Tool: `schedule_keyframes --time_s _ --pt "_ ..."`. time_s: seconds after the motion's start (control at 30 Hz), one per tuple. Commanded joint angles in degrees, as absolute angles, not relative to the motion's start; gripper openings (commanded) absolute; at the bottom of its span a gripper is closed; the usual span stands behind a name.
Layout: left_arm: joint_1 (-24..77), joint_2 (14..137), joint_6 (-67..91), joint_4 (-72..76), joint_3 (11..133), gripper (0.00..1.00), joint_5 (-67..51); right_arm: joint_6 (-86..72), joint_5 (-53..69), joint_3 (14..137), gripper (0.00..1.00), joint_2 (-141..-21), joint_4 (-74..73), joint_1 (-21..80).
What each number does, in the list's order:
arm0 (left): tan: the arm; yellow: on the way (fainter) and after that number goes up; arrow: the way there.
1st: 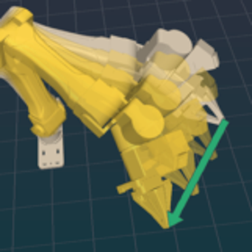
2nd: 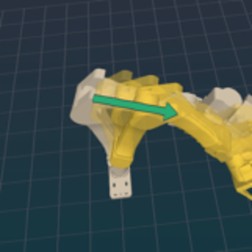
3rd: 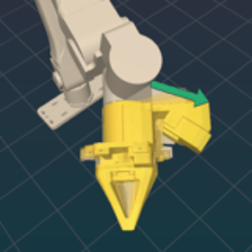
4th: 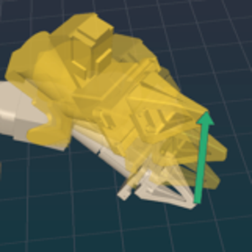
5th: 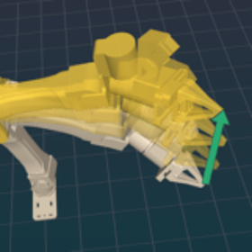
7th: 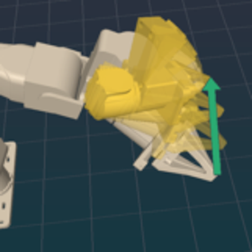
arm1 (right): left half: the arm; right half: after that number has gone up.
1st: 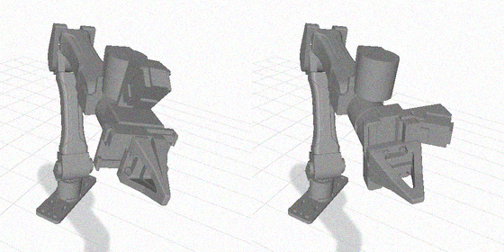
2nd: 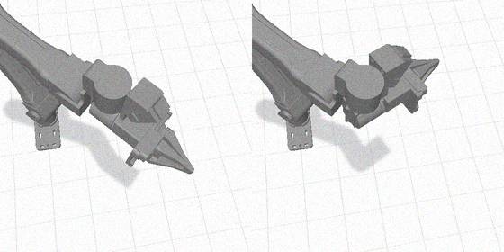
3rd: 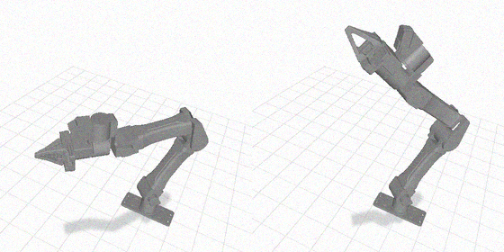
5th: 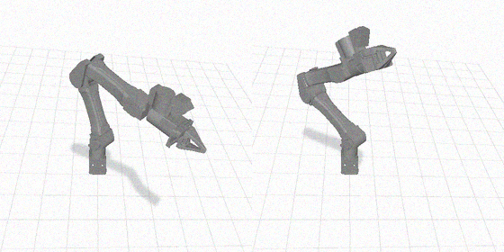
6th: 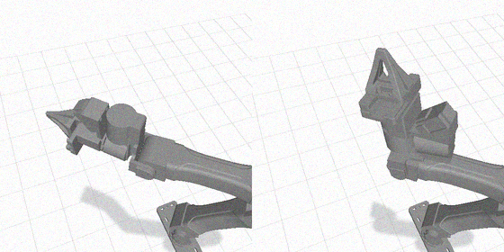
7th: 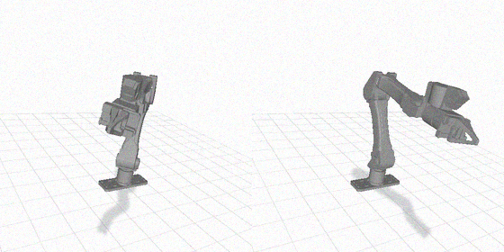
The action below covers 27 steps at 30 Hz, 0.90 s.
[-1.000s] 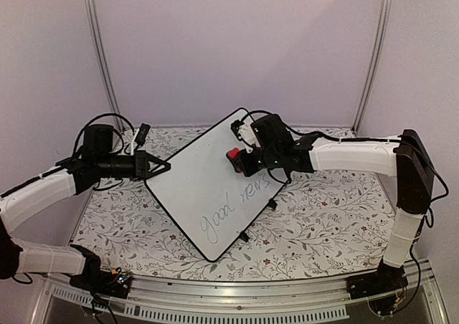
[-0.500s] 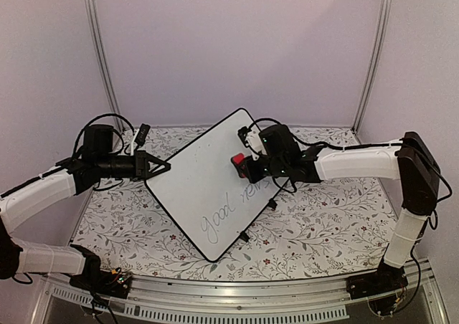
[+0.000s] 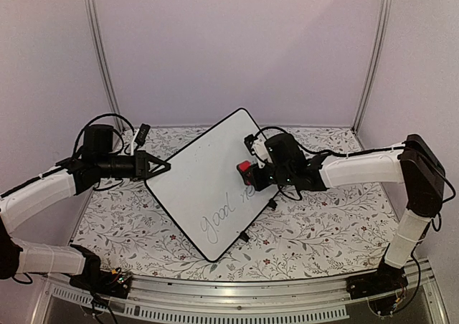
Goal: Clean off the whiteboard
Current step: Erase the whiteboard at the center of the board.
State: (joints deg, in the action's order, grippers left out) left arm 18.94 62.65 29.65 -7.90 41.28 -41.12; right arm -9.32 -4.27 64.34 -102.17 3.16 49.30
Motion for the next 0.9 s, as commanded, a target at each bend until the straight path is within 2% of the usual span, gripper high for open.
schedule_keyframes --time_s 0.0,0.87 --pt "19.37 62.67 27.08 -6.13 40.78 0.00 -45.18 -9.98 -3.97 60.63 0.00 -103.60 -3.35 48.78" --pt "19.35 62.58 27.08 -6.11 40.85 0.00 -45.26 -11.16 -4.18 55.24 0.00 -99.92 -2.14 48.79"
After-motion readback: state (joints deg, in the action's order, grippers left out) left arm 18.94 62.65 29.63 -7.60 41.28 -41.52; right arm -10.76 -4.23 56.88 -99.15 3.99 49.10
